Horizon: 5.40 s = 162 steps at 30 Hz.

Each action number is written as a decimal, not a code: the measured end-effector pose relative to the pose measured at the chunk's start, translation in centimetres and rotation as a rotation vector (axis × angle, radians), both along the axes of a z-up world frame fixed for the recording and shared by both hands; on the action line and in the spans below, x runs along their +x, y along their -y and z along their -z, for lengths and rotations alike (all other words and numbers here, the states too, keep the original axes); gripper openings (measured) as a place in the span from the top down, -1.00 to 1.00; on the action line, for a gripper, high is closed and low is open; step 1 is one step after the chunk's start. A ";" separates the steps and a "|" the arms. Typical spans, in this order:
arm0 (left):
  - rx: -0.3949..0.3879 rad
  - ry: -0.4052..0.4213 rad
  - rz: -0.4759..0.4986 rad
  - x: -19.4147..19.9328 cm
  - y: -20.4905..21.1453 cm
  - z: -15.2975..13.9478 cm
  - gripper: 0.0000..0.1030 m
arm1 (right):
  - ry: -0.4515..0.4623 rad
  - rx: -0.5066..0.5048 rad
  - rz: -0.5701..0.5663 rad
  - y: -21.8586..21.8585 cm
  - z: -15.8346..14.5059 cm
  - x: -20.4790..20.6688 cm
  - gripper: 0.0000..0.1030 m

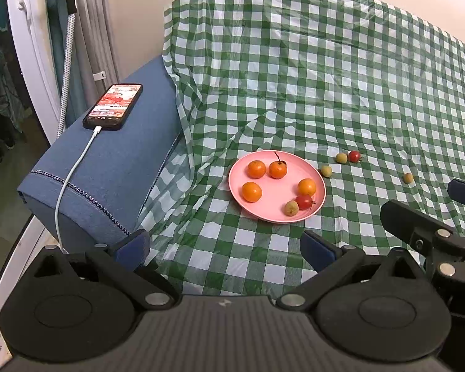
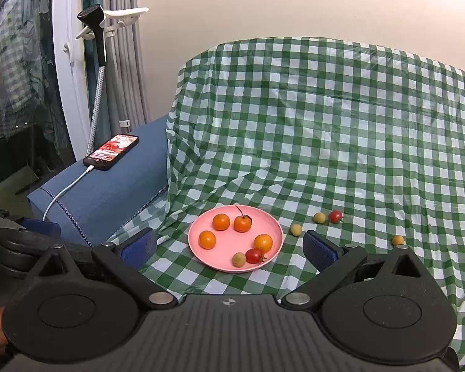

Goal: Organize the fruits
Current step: 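Lift both open tools up and away from the plate, then grasp a small yellow fruit with the left tool while the right tool grasps another, then carry the yellow fruit in the left tool over the plate while the right tool carries its fruit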

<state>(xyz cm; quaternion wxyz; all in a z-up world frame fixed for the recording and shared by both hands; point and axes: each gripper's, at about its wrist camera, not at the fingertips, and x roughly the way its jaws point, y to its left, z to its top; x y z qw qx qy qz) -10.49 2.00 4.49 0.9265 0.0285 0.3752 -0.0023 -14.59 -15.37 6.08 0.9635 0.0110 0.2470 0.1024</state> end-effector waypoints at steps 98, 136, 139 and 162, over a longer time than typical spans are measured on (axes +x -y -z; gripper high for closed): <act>-0.006 -0.217 0.193 9.0 6.0 1.6 0.45 | -0.156 0.235 0.141 8.9 6.1 6.0 0.42; -0.130 -0.168 0.071 3.4 -0.9 1.9 0.45 | -0.091 0.014 0.004 3.0 3.3 1.1 0.42; -0.129 -0.175 0.072 3.7 -0.9 2.2 0.45 | -0.106 0.010 0.004 3.1 3.6 1.6 0.42; -0.134 -0.202 0.045 13.2 -0.4 3.6 0.45 | -0.167 -0.035 -0.003 2.4 5.9 10.7 0.42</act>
